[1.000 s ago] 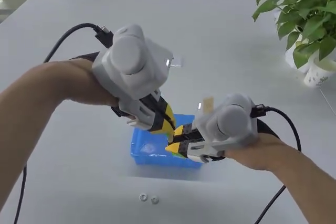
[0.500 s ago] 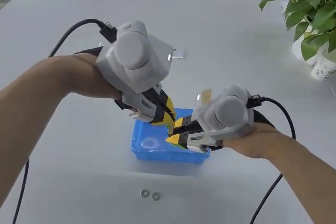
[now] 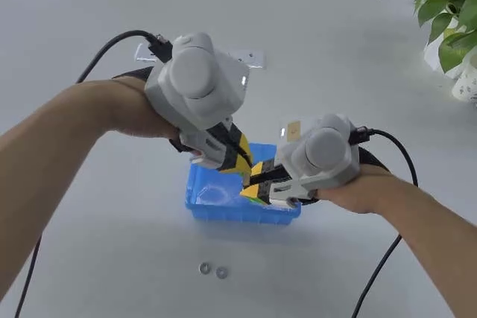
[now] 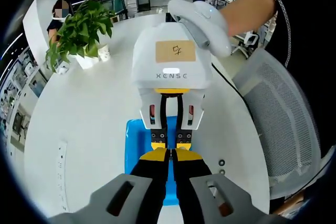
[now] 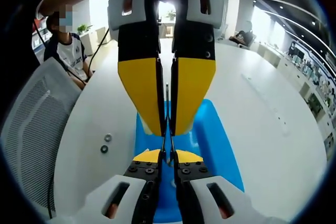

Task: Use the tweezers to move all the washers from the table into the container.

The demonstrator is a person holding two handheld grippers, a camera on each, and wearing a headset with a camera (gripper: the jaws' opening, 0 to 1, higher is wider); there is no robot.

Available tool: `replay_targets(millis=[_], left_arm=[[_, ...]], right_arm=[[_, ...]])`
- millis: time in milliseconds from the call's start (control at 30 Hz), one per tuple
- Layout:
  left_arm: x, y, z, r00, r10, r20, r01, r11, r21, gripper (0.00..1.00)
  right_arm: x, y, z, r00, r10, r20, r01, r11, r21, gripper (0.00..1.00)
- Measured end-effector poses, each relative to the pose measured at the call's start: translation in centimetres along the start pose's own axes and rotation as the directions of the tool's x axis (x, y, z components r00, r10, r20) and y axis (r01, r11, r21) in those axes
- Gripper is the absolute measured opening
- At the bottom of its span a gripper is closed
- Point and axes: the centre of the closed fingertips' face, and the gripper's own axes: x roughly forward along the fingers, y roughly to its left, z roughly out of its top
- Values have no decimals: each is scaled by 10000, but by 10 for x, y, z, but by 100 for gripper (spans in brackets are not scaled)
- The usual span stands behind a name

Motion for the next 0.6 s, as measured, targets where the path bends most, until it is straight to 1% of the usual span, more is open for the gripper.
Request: replay_targets(millis=[233,467,600], left_arm=[[10,4,-5,10000,-11,-11,11,10000,-79,7],[15,5,-9,10000,-15,-8,15,9999,-152,7],[16,7,-8,10000,31,92,-29,9998,-221,7]], right_arm=[[6,-2,-11,9995,176,-249,-177,9998,-21,10],[8,-3,-17,9987,277,-420,-279,9996,-50,10],[8,-4,-18,9987,313,-411,-313,9995,6,10]])
